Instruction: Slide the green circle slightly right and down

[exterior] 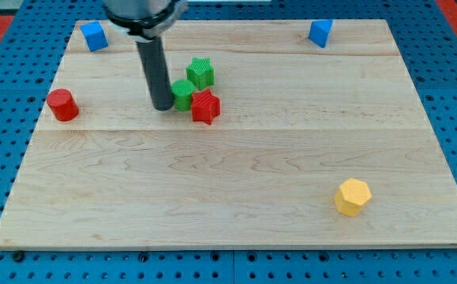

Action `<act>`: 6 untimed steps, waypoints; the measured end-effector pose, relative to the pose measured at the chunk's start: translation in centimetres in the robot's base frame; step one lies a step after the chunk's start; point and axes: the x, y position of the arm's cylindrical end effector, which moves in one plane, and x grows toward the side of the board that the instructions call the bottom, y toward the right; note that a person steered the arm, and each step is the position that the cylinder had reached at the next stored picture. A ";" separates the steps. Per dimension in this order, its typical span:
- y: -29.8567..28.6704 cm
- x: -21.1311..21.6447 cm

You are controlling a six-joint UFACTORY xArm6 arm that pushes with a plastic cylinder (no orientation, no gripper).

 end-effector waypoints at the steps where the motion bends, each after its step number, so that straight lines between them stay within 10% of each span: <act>1: 2.9 -1.6; 2: -4.8 -1.6; 4: 6.6 -4.6; 6: 17.9 2.2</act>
